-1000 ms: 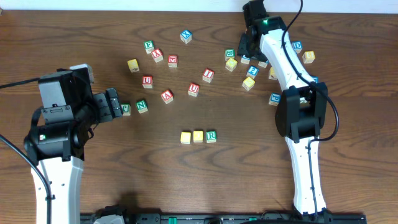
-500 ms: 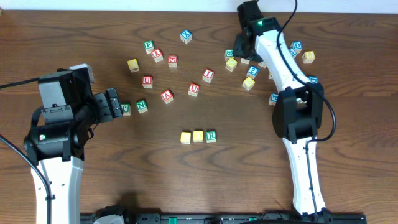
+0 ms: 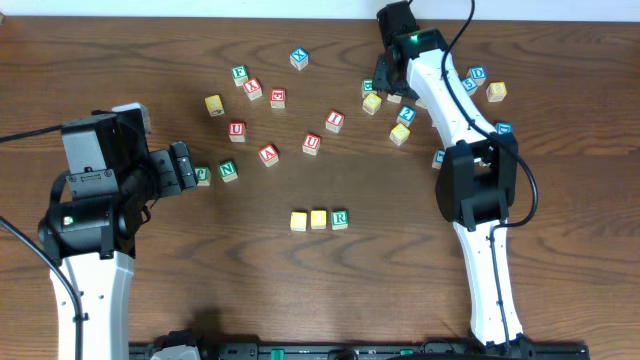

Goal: Spell out CORL
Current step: 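Lower the right gripper and grasp the blue L block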

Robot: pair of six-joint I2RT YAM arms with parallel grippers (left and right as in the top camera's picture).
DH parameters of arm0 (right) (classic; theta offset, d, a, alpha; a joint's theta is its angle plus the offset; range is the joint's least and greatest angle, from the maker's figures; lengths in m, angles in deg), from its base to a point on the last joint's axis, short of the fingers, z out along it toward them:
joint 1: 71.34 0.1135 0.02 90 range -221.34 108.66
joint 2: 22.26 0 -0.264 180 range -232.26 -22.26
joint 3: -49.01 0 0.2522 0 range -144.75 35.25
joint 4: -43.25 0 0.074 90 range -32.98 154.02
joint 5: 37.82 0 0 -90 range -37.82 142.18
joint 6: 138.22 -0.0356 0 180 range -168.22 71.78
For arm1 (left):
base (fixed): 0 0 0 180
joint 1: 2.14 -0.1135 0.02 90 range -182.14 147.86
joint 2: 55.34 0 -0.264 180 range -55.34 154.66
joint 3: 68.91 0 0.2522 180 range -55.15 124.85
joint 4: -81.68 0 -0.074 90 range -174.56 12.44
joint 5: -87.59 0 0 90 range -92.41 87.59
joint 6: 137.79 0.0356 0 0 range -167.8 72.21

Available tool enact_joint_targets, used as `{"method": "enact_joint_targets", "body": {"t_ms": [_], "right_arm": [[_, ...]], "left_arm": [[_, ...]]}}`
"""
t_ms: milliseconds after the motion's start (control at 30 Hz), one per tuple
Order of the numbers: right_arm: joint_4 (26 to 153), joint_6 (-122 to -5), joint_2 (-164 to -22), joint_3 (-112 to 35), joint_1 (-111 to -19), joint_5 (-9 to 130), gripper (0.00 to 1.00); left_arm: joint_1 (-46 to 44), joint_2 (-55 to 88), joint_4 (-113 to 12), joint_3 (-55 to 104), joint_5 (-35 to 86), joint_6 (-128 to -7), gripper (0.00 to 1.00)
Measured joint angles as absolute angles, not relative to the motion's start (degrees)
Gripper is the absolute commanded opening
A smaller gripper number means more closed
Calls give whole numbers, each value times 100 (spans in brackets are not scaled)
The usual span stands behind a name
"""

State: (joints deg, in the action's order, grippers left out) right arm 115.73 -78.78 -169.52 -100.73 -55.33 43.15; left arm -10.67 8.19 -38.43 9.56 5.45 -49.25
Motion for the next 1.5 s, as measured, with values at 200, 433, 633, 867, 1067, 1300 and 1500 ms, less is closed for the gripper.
{"method": "enact_joint_targets", "body": {"t_ms": [200,433,633,867,1067,1300,1500], "right_arm": [[11558,-7878,-16998,-10073,-5535,4275,54],[11512,-7878,-17054,-10073,-5535,4247,52],[11392,-7880,-17229,-10071,-5537,4249,52],[11333,-7891,-17231,-10071,-5614,4247,37],[11331,-7898,-17231,-10071,-5644,4249,31],[11331,-7898,-17231,-10071,-5657,4249,20],[11337,-7874,-17231,-10071,-5660,4267,20]], "left_arm": [[-1067,819,-3843,956,545,-4925,92],[-1067,819,-3843,956,545,-4925,92],[-1067,819,-3843,956,545,-4925,92],[-1067,819,-3843,956,545,-4925,92],[-1067,819,-3843,956,545,-4925,92],[-1067,819,-3843,956,545,-4925,92],[-1067,819,-3843,956,545,-4925,92]]}}
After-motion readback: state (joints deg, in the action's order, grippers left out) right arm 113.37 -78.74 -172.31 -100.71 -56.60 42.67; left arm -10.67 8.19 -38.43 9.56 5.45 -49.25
